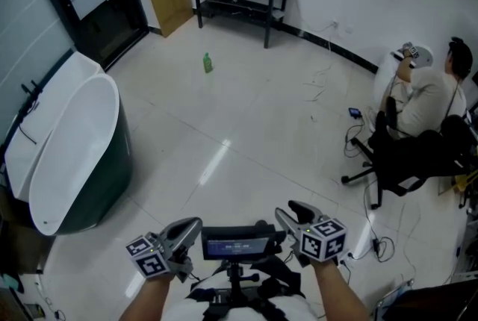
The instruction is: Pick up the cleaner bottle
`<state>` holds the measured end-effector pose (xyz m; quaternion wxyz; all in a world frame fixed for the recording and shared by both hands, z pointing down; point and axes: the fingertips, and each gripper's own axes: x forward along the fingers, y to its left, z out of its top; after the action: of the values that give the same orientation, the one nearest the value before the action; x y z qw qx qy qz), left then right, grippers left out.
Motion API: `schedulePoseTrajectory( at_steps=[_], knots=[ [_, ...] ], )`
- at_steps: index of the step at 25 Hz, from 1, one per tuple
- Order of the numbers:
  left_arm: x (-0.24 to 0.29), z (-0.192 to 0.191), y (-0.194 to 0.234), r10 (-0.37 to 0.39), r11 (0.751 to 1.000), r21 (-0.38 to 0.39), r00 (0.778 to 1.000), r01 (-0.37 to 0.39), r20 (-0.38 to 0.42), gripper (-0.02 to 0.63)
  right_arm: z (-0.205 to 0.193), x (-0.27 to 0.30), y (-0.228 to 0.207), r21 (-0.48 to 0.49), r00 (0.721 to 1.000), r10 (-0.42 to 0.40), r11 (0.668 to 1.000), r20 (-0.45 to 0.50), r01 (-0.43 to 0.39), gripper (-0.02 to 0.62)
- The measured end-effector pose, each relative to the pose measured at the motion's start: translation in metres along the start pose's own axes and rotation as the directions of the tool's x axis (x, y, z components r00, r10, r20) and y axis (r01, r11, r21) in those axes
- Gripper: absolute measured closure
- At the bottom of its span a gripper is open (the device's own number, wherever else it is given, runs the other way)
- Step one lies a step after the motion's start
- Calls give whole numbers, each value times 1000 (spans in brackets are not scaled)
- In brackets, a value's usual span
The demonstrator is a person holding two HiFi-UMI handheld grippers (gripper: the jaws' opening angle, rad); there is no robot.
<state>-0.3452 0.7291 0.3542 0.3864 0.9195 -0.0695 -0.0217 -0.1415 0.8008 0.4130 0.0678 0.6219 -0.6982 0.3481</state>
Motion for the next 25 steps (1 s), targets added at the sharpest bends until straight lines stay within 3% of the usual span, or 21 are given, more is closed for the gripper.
schedulePoseTrajectory(
  at_steps=[14,25],
  knots=[
    [128,44,22,64,997,30,997,-66,50,575,90,35,-101,-60,997,77,995,-20,-78,391],
    [156,57,24,122,991,43,990,-125,70,575,84,37,-142,5,995,100,995,-24,-100,391]
  ],
)
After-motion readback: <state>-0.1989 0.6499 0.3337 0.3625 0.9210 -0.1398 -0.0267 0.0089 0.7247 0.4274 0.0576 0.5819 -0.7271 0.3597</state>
